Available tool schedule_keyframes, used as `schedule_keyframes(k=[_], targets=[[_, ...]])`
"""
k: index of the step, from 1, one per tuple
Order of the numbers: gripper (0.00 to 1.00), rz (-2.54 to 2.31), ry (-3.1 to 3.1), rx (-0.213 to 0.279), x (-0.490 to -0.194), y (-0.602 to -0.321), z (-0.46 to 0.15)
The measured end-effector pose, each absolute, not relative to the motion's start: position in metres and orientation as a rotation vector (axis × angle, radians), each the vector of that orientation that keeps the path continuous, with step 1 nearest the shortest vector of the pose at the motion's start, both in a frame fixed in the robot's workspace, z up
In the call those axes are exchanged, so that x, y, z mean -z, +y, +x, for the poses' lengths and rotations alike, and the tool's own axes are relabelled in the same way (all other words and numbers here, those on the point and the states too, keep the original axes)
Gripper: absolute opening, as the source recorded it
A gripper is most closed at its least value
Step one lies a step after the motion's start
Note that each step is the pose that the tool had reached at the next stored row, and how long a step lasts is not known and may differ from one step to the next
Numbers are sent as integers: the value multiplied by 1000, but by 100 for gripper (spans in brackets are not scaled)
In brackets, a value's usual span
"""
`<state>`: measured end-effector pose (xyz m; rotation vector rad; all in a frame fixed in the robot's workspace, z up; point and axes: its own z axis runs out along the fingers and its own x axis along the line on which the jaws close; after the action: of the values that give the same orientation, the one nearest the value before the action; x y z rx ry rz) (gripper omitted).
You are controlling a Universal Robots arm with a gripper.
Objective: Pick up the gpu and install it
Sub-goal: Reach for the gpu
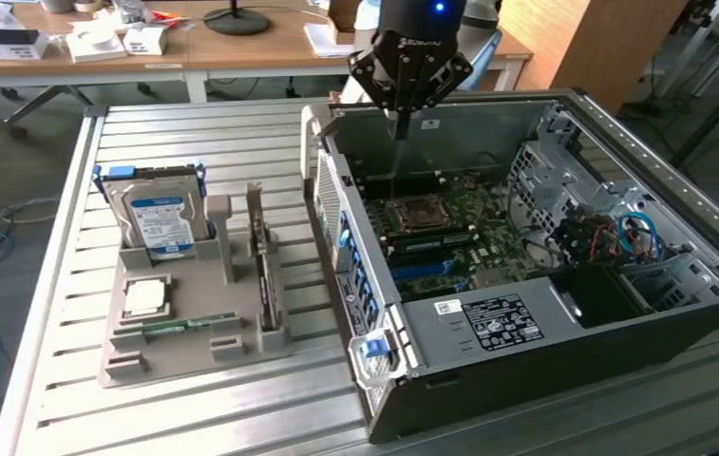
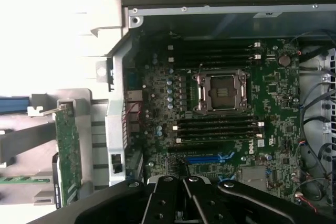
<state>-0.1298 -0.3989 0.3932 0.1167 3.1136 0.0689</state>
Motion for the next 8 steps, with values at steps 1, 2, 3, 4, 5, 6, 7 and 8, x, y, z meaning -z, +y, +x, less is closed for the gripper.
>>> schedule_keyframes(k=[1,2,3,4,5,6,7,8], targets=[[11,117,3114,-69,-393,-399,-133],[11,117,3114,-69,-393,-399,-135],[11,116,3114,-69,-393,-399,-138],[11,116,3114,-69,-393,-399,-140],[11,117,3114,-69,-393,-399,-143],[11,117,3114,-69,-393,-399,-146],[11,117,3114,-69,-393,-399,-149],[11,117,3114,-69,-393,-399,-152]])
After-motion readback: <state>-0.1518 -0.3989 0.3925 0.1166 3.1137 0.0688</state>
